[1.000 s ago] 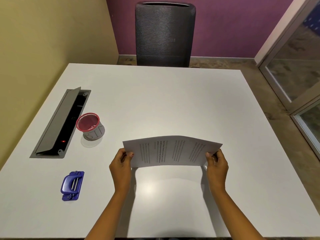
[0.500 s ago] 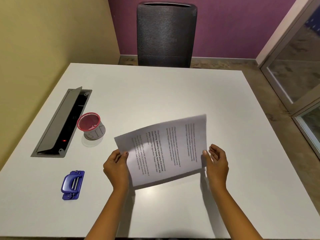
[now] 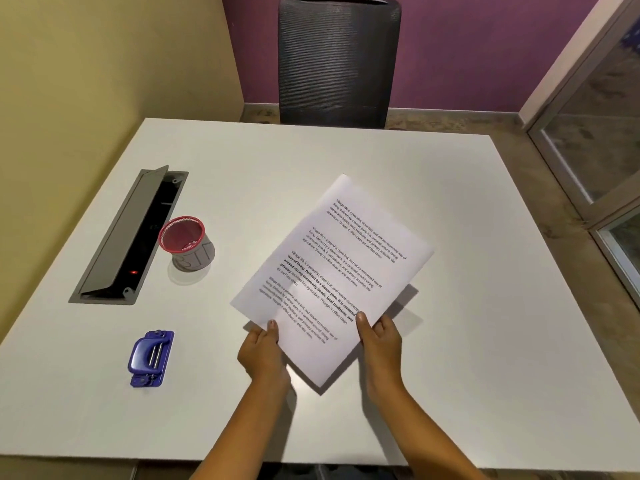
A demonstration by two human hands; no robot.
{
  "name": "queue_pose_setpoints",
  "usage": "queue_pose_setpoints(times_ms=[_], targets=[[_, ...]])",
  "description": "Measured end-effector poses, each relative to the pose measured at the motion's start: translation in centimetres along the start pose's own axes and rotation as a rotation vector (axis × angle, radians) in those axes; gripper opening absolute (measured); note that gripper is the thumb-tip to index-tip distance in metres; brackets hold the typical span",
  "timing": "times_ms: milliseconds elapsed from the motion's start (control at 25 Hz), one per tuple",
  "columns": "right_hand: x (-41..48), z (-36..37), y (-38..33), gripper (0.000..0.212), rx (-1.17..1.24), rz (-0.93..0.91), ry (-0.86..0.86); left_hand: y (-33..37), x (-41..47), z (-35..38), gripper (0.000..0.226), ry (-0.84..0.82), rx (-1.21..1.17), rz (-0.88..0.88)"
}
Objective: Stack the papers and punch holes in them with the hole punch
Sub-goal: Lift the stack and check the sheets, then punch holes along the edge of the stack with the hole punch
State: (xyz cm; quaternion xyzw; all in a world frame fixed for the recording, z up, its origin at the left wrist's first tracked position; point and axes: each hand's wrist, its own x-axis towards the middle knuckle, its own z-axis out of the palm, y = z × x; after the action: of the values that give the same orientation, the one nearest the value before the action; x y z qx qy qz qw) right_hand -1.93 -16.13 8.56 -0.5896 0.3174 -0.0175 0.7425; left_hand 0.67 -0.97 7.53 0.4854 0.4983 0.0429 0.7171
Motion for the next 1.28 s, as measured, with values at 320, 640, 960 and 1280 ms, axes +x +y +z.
queue_pose_setpoints(times_ms=[320,640,960,1280], targets=[[1.2,-0.2,-0.9,0.023,-0.258,-0.177,0.091,-1.1,-1.2,-2.0,0.007,-0.116,0.096,0.027],[3.4,-2.8,-0.2,0.012,-0.443,-0.182,0.059,3.9,3.1,-8.3,0.025,0.049,0.388,0.315],[4.8,-3.2,1.1,0.014,-0.584,-0.136,0.02,9.3,10.6,-14.4,0.043,0.387,0.828,0.418],[5.7,-3.2,1.4,0.005,-0.709,-0.17,0.023,10.4,13.0,-15.1,0.022,0.255,0.752,0.249]])
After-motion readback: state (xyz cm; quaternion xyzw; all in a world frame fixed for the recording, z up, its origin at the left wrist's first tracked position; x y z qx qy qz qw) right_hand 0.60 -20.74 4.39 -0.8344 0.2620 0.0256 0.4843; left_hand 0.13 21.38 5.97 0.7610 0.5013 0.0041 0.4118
